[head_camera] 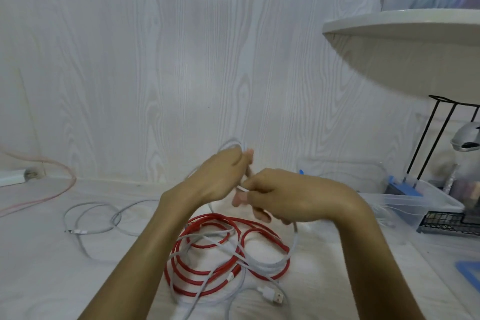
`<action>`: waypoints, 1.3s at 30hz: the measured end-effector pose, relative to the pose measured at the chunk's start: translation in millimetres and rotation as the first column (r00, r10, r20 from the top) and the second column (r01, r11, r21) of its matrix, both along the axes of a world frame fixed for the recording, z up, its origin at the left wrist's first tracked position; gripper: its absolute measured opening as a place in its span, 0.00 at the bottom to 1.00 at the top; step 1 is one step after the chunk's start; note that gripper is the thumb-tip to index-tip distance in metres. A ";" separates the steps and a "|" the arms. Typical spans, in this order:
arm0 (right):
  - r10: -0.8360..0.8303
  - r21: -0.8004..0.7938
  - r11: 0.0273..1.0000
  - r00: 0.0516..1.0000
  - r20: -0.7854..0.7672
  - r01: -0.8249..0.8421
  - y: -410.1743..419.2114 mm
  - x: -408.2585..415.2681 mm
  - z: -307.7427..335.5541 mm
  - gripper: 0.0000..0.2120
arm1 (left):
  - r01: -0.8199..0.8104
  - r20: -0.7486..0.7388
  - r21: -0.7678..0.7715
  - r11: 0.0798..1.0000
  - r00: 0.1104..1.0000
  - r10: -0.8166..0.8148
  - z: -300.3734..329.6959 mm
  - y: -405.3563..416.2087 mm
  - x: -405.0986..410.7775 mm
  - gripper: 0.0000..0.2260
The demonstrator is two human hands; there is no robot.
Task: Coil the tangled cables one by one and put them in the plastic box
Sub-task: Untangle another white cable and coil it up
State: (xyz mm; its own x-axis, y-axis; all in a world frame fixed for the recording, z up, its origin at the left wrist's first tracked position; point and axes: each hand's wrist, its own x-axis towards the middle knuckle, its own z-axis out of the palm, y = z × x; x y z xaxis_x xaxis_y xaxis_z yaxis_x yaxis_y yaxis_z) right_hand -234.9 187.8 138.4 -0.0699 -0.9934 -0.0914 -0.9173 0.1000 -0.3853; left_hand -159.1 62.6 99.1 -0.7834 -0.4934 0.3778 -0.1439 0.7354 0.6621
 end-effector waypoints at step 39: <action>0.000 0.025 1.000 0.960 0.280 -0.007 -39.2 21.2 -33.3 0.15 | 0.232 -0.679 0.490 0.840 0.705 0.202 31.8 -5.0 0.1 0.14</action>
State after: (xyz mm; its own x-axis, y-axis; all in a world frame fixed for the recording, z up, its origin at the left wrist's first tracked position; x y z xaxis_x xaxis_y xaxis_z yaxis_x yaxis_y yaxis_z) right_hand -213.8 148.6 105.2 -0.0342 -0.9906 -0.1324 -0.7737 0.1101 -0.6239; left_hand -159.0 57.6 130.9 -0.4142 -0.7629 0.4964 0.5126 0.2552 0.8198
